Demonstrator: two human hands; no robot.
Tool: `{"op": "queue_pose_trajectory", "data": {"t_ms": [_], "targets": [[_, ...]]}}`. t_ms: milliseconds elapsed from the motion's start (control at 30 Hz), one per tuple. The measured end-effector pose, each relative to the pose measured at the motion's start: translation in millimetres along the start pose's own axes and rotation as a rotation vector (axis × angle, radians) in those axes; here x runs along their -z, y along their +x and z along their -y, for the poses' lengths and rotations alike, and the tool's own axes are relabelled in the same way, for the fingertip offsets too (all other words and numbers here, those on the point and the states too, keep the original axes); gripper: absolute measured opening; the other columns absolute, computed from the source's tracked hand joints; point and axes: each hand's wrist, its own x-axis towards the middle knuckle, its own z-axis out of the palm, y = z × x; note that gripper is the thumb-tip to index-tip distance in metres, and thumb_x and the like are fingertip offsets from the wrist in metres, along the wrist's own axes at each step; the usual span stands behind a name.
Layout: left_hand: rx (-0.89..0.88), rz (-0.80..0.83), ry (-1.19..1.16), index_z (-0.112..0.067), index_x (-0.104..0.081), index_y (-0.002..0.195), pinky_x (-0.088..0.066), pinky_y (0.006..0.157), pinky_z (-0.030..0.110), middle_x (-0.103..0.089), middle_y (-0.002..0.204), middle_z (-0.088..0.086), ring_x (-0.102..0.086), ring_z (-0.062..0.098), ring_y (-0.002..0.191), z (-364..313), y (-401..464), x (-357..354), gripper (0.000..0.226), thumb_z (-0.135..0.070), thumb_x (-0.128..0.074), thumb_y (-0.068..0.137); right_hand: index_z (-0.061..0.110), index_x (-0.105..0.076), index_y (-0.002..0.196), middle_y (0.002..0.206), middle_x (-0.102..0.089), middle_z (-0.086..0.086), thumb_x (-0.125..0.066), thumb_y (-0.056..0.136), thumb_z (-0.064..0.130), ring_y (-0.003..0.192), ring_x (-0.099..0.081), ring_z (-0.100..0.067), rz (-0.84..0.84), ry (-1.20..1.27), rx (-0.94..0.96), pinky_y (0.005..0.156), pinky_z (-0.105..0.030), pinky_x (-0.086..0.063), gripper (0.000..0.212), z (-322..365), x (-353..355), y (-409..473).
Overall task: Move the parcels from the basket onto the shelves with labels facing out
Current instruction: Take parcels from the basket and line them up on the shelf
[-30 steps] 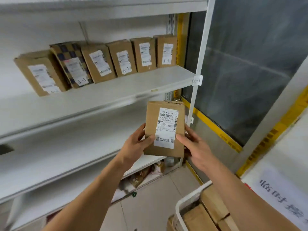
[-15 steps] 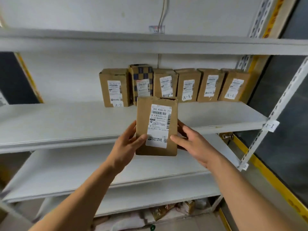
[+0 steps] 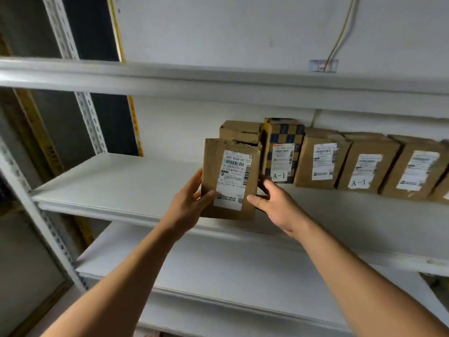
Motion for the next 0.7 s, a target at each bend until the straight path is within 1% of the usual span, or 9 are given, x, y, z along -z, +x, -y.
{"op": "queue_pose_trajectory", "data": {"t_ms": [100, 200, 267, 367, 433, 533, 567, 633, 700], "targets": [[0.032, -0.065, 0.026, -0.050, -0.042, 0.153, -0.056, 0.102, 0.042, -0.066, 0.139, -0.019, -0.066, 0.012, 0.126, 9, 9, 21, 0.058, -0.018, -0.058, 0.108, 0.033, -0.050, 0.148, 0.125, -0.064, 0.031, -0.067, 0.104, 0.015, 0.108, -0.060, 0.023, 0.041, -0.036, 0.026, 0.101, -0.008, -0.042, 0.051, 2, -16, 34], [0.053, -0.115, 0.044, -0.054, -0.045, 0.149, -0.056, 0.101, 0.043, -0.066, 0.137, -0.019, -0.067, 0.014, 0.124, 18, 16, 43, 0.056, -0.019, -0.058, 0.107, 0.032, -0.045, 0.157, 0.142, -0.062, 0.016, -0.069, 0.102, 0.017, 0.127, -0.057, 0.004, 0.061, -0.062, 0.050, 0.101, -0.012, -0.041, 0.062, 3, -37, 62], [0.054, -0.138, 0.043, -0.052, -0.044, 0.150, -0.056, 0.099, 0.040, -0.066, 0.137, -0.020, -0.068, 0.013, 0.122, 25, 23, 58, 0.057, -0.017, -0.058, 0.107, 0.027, -0.049, 0.154, 0.146, -0.058, 0.010, -0.070, 0.102, 0.016, 0.130, -0.053, -0.002, 0.046, -0.103, 0.072, 0.094, -0.005, -0.039, 0.057, 5, -54, 80], [0.069, -0.148, 0.045, -0.047, -0.042, 0.155, -0.055, 0.097, 0.038, -0.065, 0.138, -0.019, -0.068, 0.010, 0.119, 39, 42, 82, 0.060, -0.014, -0.058, 0.107, 0.021, -0.052, 0.149, 0.143, -0.060, 0.005, -0.069, 0.101, 0.012, 0.118, -0.059, 0.000, 0.009, -0.122, 0.071, 0.081, 0.002, -0.039, 0.052, 2, -80, 110], [0.076, -0.146, 0.057, -0.046, -0.042, 0.155, -0.055, 0.097, 0.036, -0.065, 0.137, -0.022, -0.069, 0.009, 0.118, 51, 56, 100, 0.062, -0.013, -0.059, 0.106, 0.019, -0.052, 0.148, 0.144, -0.061, 0.001, -0.068, 0.101, 0.008, 0.108, -0.060, 0.007, -0.012, -0.102, 0.054, 0.081, 0.002, -0.044, 0.050, 0, -96, 126], [0.061, -0.117, 0.086, -0.046, -0.046, 0.153, -0.059, 0.093, 0.028, -0.067, 0.132, -0.027, -0.070, 0.002, 0.115, 64, 82, 126, 0.062, -0.010, -0.061, 0.105, 0.023, -0.051, 0.150, 0.146, -0.059, 0.005, -0.068, 0.101, 0.006, 0.123, -0.062, -0.010, -0.075, -0.084, 0.048, 0.100, -0.016, -0.051, 0.055, -2, -120, 150], [0.061, -0.110, 0.093, -0.046, -0.047, 0.152, -0.059, 0.093, 0.029, -0.068, 0.131, -0.028, -0.070, 0.001, 0.114, 69, 91, 134, 0.061, -0.009, -0.061, 0.105, 0.024, -0.048, 0.153, 0.142, -0.058, 0.010, -0.068, 0.101, 0.006, 0.127, -0.060, -0.012, -0.103, -0.090, 0.045, 0.099, -0.015, -0.049, 0.059, -1, -126, 158], [0.075, -0.086, 0.104, -0.047, -0.049, 0.150, -0.060, 0.096, 0.037, -0.068, 0.132, -0.027, -0.070, 0.004, 0.114, 78, 112, 149, 0.061, -0.009, -0.062, 0.104, 0.026, -0.040, 0.160, 0.136, -0.054, 0.015, -0.068, 0.102, 0.009, 0.127, -0.056, -0.008, -0.162, -0.130, 0.029, 0.085, -0.001, -0.041, 0.067, 1, -138, 174], [0.074, -0.077, 0.138, -0.050, -0.049, 0.150, -0.059, 0.101, 0.044, -0.066, 0.137, -0.023, -0.069, 0.013, 0.120, 83, 128, 156, 0.063, -0.011, -0.063, 0.103, 0.029, -0.035, 0.163, 0.142, -0.057, 0.012, -0.068, 0.103, 0.015, 0.128, -0.058, -0.011, -0.229, -0.184, 0.017, 0.086, -0.003, -0.040, 0.070, 2, -143, 185]]}}
